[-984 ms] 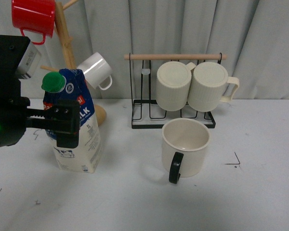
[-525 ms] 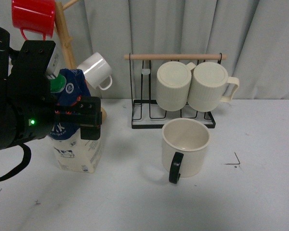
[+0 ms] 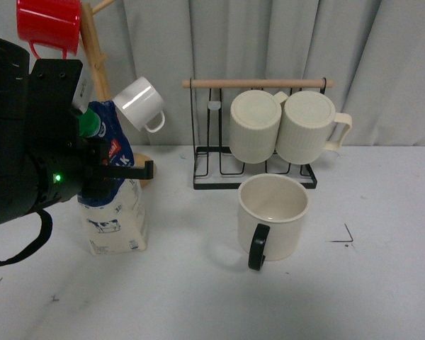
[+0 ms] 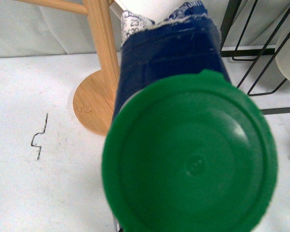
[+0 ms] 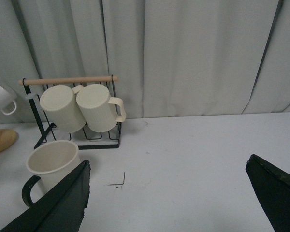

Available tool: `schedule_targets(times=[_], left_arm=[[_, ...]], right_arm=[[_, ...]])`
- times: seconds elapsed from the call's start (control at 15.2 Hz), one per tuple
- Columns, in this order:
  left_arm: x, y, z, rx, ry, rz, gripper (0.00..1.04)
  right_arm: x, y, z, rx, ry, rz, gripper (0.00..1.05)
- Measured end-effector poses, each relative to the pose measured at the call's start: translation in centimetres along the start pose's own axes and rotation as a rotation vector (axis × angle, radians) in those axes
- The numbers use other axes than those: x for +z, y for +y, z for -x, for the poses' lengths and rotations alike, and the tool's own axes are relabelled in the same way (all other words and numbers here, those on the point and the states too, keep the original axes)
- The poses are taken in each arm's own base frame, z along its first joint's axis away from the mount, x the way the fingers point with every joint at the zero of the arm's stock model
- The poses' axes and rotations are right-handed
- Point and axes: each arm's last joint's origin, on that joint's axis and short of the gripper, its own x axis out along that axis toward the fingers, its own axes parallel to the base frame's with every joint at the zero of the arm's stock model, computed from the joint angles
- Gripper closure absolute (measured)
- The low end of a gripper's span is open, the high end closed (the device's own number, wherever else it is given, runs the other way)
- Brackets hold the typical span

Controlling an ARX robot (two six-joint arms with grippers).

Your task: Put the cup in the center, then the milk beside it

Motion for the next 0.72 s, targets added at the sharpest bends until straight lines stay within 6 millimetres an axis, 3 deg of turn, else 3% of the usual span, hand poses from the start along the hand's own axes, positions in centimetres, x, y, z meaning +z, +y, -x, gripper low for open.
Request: schedule_targets(times=[0.26,0.52,0.72], left_arm=[[0.5,-3.7,2.0,-0.039,-0.025,-0.016,1.02],[1.3,-5.1,1.1,-0.018,-0.051,0.028,1.02],[0.8,-6.2,0.3,-0.009,-0.038,0.027,1.02]], right_arm=[[0.0,0.0,0.0,0.0,0.0,0.0,0.06],[0.0,0.0,0.0,0.0,0.0,0.0,0.06],[0.0,0.0,0.0,0.0,0.0,0.0,0.06]])
